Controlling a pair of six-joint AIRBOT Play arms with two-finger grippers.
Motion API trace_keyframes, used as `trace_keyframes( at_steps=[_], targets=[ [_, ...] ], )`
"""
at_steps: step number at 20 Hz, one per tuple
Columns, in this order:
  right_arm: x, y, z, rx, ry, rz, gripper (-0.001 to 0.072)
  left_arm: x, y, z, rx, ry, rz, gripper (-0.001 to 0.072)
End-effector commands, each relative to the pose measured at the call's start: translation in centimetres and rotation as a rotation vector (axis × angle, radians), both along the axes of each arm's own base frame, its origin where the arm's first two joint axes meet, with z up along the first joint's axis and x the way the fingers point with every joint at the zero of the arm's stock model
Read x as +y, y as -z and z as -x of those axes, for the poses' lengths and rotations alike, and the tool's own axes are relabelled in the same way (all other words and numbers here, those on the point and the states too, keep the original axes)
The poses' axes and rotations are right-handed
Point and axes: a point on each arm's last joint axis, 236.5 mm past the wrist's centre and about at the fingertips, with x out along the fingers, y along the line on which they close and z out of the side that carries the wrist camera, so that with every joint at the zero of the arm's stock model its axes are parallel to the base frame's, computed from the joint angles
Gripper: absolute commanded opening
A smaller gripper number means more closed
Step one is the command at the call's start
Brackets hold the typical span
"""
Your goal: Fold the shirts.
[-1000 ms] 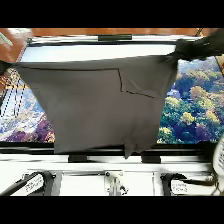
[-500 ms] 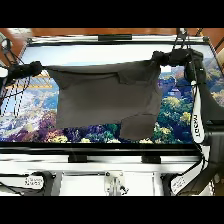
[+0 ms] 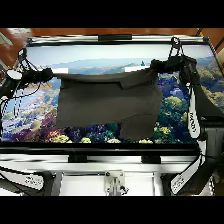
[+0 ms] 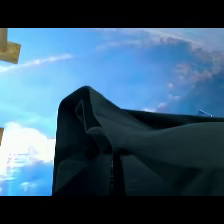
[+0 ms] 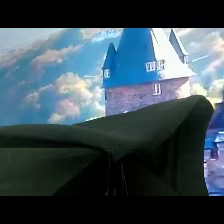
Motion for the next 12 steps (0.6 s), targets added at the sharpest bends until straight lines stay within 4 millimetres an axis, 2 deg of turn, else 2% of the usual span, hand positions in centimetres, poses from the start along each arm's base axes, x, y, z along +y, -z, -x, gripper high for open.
trace_keyframes(
  at_steps=[1,3,5,8,12],
  targets=[
    [-0.5,1.2,3.4,0.153,-0.037,0.012,0.0083,-1.7,2.3,3.5,0.160,0.114,0.047,0.0033],
    [-0.3,2.4,5.1,0.240,-0.057,0.005,0.0083,-2.6,4.4,6.2,0.280,0.200,0.033,0.0032],
    [0.4,3.7,6.7,0.327,-0.057,-0.015,0.0083,-2.3,5.8,7.7,0.369,0.199,0.028,0.0033],
    [0.6,5.5,8.6,0.438,-0.039,-0.039,0.0083,-1.2,6.6,8.2,0.417,0.138,0.013,0.0033],
    [-0.1,7.8,10.5,0.554,-0.015,-0.019,0.0083,-1.0,6.9,8.3,0.437,0.113,0.023,0.0033]
  ],
)
